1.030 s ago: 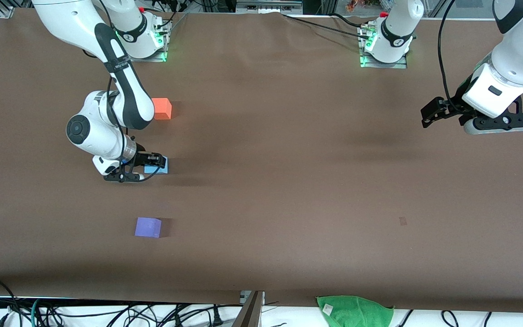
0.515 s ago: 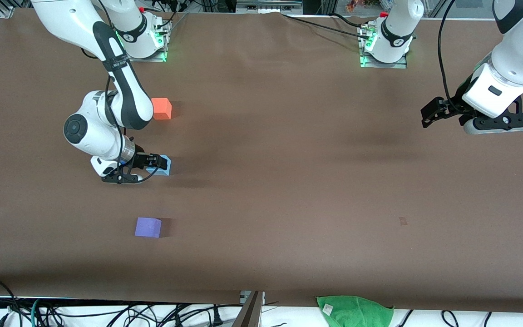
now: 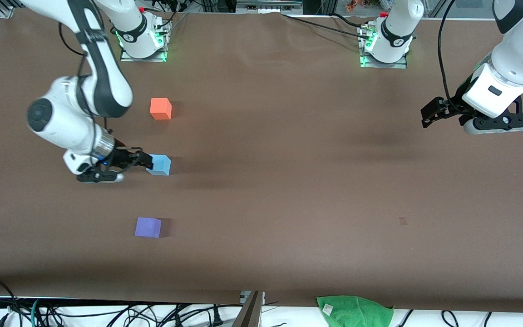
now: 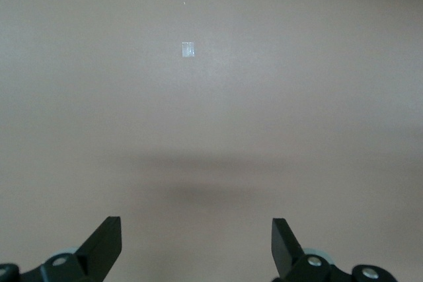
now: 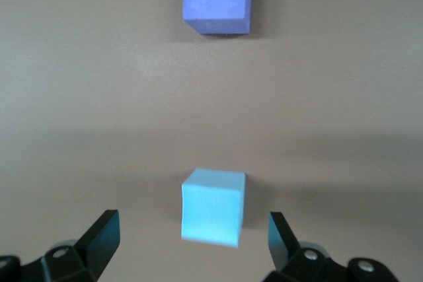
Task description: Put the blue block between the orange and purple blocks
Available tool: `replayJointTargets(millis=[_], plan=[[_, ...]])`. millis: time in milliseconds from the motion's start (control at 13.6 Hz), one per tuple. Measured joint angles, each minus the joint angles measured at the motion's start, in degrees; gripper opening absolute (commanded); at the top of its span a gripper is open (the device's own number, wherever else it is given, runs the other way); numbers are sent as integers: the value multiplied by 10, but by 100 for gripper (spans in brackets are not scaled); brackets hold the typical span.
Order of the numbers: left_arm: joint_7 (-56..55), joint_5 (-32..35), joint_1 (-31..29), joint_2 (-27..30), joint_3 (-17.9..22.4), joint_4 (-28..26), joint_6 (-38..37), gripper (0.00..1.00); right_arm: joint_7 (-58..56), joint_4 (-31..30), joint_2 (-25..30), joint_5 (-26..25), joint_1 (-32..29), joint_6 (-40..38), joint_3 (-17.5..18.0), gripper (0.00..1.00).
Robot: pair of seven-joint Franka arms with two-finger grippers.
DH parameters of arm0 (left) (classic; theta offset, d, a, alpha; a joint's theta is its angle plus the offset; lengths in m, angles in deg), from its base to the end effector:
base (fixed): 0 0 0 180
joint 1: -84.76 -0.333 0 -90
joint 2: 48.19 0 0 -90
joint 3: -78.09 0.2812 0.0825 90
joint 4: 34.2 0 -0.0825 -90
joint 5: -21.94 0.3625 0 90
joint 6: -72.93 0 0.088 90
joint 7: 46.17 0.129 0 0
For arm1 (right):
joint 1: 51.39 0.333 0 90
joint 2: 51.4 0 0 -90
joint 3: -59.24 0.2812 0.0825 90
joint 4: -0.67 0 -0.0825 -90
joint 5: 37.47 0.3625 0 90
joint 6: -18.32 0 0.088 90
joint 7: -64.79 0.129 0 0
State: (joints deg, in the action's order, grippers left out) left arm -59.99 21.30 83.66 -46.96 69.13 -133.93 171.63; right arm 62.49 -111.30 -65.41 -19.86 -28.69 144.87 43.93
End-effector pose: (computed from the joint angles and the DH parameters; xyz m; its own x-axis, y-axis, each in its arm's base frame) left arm 0.5304 -0.0751 0.5151 0.9944 0.1055 0.0013 0.1055 -0.9944 0.0083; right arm 0.5734 0.0935 0.3174 0.9999 -0.0050 0.0145 -0.0023 -0.9828 -0.1844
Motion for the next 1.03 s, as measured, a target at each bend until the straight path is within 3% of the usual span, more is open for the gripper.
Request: replayJointTargets(millis=[221, 515, 883, 1030], plan=[[0, 0, 0, 0, 0, 0, 0, 100, 15, 57, 58, -61, -1, -116, -12, 99], [0, 0, 0, 0, 0, 0, 0, 100, 28, 141, 104, -94, -1, -249, -13, 99], [0, 0, 0, 0, -3, 3, 0, 100, 16, 209, 101, -116, -22, -308, -12, 99], [0, 0, 0, 0, -3, 3, 0, 100, -30, 212, 96, -116, -71, -311, 20, 99]])
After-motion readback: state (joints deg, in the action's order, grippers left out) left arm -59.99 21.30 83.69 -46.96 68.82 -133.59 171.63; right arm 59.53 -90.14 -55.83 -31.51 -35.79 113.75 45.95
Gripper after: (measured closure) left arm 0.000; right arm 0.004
